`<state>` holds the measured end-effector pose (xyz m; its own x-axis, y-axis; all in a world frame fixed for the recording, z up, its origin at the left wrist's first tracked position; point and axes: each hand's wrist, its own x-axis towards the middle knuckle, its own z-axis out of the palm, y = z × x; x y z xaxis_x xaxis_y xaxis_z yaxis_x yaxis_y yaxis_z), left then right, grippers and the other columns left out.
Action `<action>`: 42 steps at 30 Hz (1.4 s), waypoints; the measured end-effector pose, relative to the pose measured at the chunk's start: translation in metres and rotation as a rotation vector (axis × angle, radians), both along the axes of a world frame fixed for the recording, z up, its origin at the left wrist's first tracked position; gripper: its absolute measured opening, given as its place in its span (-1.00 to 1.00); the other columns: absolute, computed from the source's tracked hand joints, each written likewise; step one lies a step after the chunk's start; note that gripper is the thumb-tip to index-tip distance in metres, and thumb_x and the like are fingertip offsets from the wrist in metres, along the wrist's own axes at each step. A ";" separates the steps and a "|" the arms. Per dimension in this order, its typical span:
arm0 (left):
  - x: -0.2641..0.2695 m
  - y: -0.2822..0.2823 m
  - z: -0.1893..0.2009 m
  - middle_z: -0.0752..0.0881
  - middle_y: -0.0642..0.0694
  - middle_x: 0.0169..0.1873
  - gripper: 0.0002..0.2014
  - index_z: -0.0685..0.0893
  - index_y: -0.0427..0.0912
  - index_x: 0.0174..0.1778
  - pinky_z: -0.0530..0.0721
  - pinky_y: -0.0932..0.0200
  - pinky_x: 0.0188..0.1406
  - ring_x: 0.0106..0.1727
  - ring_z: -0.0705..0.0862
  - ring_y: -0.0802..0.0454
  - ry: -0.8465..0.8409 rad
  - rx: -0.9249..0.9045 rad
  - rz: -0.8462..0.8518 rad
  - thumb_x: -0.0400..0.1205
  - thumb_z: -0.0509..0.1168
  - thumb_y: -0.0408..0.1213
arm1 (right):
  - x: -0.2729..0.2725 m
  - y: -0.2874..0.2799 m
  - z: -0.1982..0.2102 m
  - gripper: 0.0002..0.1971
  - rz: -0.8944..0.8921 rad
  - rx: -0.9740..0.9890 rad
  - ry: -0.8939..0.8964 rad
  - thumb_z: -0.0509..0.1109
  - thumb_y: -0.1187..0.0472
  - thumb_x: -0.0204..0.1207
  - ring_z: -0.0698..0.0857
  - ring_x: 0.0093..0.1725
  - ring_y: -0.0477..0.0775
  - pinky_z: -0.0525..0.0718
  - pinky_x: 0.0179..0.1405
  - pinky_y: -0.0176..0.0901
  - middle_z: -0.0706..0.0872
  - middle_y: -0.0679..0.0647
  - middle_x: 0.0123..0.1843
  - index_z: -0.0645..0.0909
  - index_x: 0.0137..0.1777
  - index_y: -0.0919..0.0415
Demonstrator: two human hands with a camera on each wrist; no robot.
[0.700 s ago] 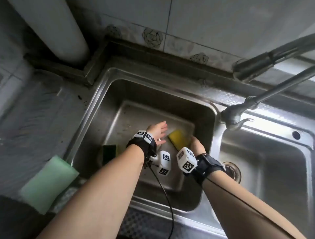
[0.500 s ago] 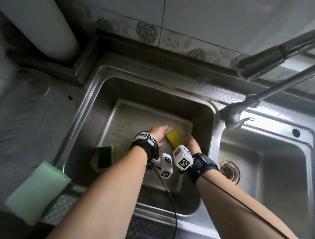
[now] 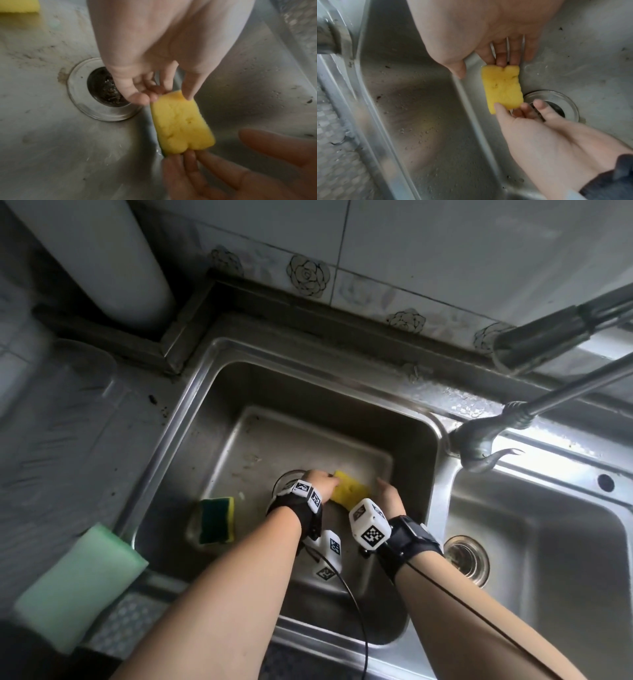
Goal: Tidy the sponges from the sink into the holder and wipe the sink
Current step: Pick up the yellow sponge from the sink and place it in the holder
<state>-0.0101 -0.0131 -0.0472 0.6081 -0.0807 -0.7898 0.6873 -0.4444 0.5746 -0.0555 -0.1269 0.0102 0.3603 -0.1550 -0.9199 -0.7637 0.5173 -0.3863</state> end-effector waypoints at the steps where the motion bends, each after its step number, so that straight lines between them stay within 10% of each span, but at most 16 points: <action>1: -0.001 0.005 0.004 0.72 -0.34 -0.28 -0.73 0.71 -0.32 -0.28 0.43 0.15 -0.22 -0.28 0.67 -0.24 -0.033 0.024 -0.030 0.53 0.36 -0.14 | 0.000 0.000 0.001 -0.44 0.067 -0.075 0.019 0.10 0.04 0.65 0.65 0.18 0.20 0.61 0.06 -0.12 0.57 0.37 0.43 0.40 0.52 0.41; 3: -0.003 0.014 0.011 0.70 -0.29 -0.33 -0.71 0.62 -0.22 -0.45 0.43 0.16 -0.21 -0.24 0.64 -0.18 -0.089 0.037 -0.011 0.53 0.37 -0.15 | 0.001 0.001 0.007 -0.52 0.170 -0.219 0.035 0.24 0.16 0.61 0.61 -0.08 0.15 0.60 -0.36 -0.26 0.68 0.36 0.26 0.48 0.45 0.43; 6: -0.007 0.025 0.034 0.73 -0.24 -0.02 -0.80 0.70 -0.34 0.03 0.68 -0.01 -0.04 -0.06 0.66 -0.13 -0.031 -0.183 0.263 0.60 0.34 -0.29 | 0.005 0.008 0.028 -0.64 0.242 -0.221 -0.010 0.37 0.31 0.53 0.54 -0.43 0.07 0.46 -0.76 -0.43 0.68 0.27 -0.09 0.61 0.33 0.37; 9: -0.016 0.039 0.063 0.67 -0.20 0.03 -0.65 0.57 -0.30 0.30 0.82 -0.02 -0.25 0.01 0.69 -0.15 -0.018 -0.386 0.483 0.58 0.35 -0.42 | 0.010 0.023 0.056 -0.62 0.245 -0.173 -0.127 0.39 0.41 0.50 0.64 -0.52 0.07 0.59 -0.70 -0.36 0.73 0.31 -0.09 0.61 0.33 0.31; 13: -0.027 0.057 0.097 0.73 -0.16 -0.26 -0.71 0.66 -0.41 0.18 0.75 0.31 -0.49 -0.45 0.78 0.16 -0.134 -0.369 0.478 0.54 0.36 -0.55 | 0.011 0.046 0.087 -0.72 0.234 -0.106 -0.245 0.40 0.52 0.45 0.67 -0.69 -0.02 0.60 -0.68 -0.34 0.74 0.18 -0.57 0.65 0.17 0.52; 19: -0.043 0.081 0.127 0.80 -0.20 -0.22 -0.83 0.76 -0.17 -0.27 0.83 0.09 -0.13 -0.22 0.80 -0.05 -0.238 -0.282 0.547 0.42 0.47 -0.54 | 0.002 0.071 0.123 -0.69 0.330 -0.048 -0.292 0.40 0.49 0.47 0.72 -0.65 -0.01 0.61 -0.71 -0.33 0.77 0.27 -0.35 0.66 0.21 0.54; 27: -0.060 0.109 0.159 0.77 -0.28 0.02 -0.69 0.70 -0.28 0.17 0.83 -0.09 -0.12 -0.02 0.77 -0.19 -0.287 -0.246 0.713 0.49 0.45 -0.36 | 0.002 0.092 0.141 -0.63 0.470 -0.031 -0.318 0.36 0.45 0.51 0.67 -0.33 0.11 0.73 -0.55 -0.29 0.68 0.29 -0.10 0.57 0.33 0.42; 33: -0.060 0.179 0.205 0.67 -0.25 0.06 -0.70 0.67 -0.11 0.16 0.81 0.08 -0.45 -0.05 0.71 -0.17 -0.384 -0.215 0.956 0.51 0.39 -0.42 | 0.032 0.158 0.163 -0.70 0.597 0.037 -0.434 0.35 0.43 0.51 0.74 -0.50 0.01 0.69 -0.56 -0.29 0.62 0.27 -0.18 0.57 0.25 0.37; 37: -0.063 0.258 0.227 0.75 -0.23 0.09 -0.60 0.70 0.00 0.04 0.81 -0.16 -0.01 0.06 0.76 -0.20 -0.499 -0.030 1.075 0.28 0.54 -0.13 | 0.048 0.236 0.175 -0.72 0.733 0.117 -0.489 0.34 0.29 0.54 0.68 -0.17 0.10 0.71 -0.27 -0.16 0.67 0.17 -0.11 0.62 0.22 0.34; 42: -0.074 0.326 0.248 0.69 -0.26 -0.14 -0.85 0.68 -0.16 -0.12 0.79 0.08 -0.49 -0.10 0.69 -0.24 -0.549 -0.017 1.286 0.48 0.43 -0.48 | 0.050 0.324 0.180 -0.90 0.917 0.137 -0.514 0.42 0.14 0.49 0.62 -0.26 0.03 0.61 -0.38 -0.22 0.65 0.07 -0.18 0.63 -0.05 0.12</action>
<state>-0.0837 0.3134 0.2006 0.4896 0.7559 -0.4346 0.2912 0.3280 0.8987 -0.0059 0.1970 0.1905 0.6378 0.4672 -0.6123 -0.6451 -0.1102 -0.7561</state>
